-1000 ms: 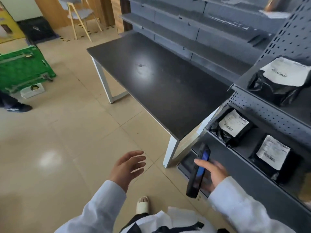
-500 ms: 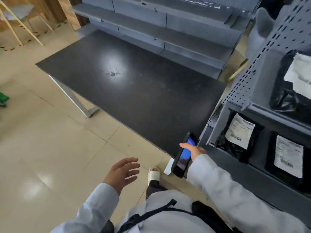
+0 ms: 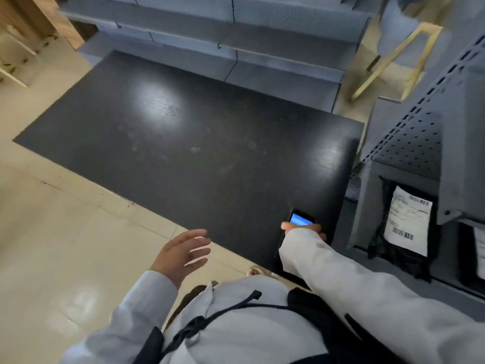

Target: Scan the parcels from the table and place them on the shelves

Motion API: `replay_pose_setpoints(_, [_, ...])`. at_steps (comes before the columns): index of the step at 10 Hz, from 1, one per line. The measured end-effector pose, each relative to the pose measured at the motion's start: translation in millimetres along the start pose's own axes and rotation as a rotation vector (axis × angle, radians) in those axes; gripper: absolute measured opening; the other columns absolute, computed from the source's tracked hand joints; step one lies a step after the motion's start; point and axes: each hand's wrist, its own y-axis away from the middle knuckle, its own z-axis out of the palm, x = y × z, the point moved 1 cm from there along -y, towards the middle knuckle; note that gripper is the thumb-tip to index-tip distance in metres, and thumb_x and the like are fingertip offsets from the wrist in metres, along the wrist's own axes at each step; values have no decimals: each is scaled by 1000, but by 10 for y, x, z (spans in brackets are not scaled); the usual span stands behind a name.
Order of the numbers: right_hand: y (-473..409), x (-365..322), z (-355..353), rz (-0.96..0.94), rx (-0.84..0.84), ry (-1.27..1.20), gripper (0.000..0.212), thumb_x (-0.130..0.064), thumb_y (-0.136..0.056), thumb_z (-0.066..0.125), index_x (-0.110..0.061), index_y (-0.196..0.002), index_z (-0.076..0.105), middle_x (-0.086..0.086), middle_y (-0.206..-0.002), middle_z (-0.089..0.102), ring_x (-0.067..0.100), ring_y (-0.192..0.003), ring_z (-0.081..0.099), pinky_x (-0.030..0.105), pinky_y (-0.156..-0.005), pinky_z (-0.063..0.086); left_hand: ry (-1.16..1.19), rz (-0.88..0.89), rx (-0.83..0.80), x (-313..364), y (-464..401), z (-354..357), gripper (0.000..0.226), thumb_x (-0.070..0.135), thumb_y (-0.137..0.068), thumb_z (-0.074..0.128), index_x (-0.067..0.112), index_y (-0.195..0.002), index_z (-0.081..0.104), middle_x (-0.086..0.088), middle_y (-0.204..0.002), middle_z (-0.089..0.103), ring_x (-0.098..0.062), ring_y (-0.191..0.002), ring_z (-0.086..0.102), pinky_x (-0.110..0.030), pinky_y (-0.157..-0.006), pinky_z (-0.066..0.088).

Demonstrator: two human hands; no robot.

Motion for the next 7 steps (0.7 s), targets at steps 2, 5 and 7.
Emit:
replay_pose_setpoints(2, [-108,-6,146,7,43,189,102,-61,-81,69,-12,-153,15,13,-148,30,33,-136,40,42,-113,36,-133,4,-120,313,-465,89,18,1,-92,58,11,-102,70,-14,-98,72,-25,-85,67,-34,-75,56])
replay_pose_setpoints(5, [110,-151,311,79,151,182,100,-52,-82,74,-11,-153,16,14,-152,29,34,-138,35,44,-111,34,-290,-15,-352,608,-806,-194,17,1,-91,62,13,-99,71,-10,-93,73,-22,-81,68,-29,-67,53])
replay_pose_setpoints(7, [22,-18,350,144,172,74,116,-53,-72,83,-18,-156,10,17,-151,30,38,-138,37,48,-115,34,-338,-36,-420,549,-1055,-638,20,1,-96,55,13,-105,69,-15,-105,70,-30,-99,66,-37,-81,53])
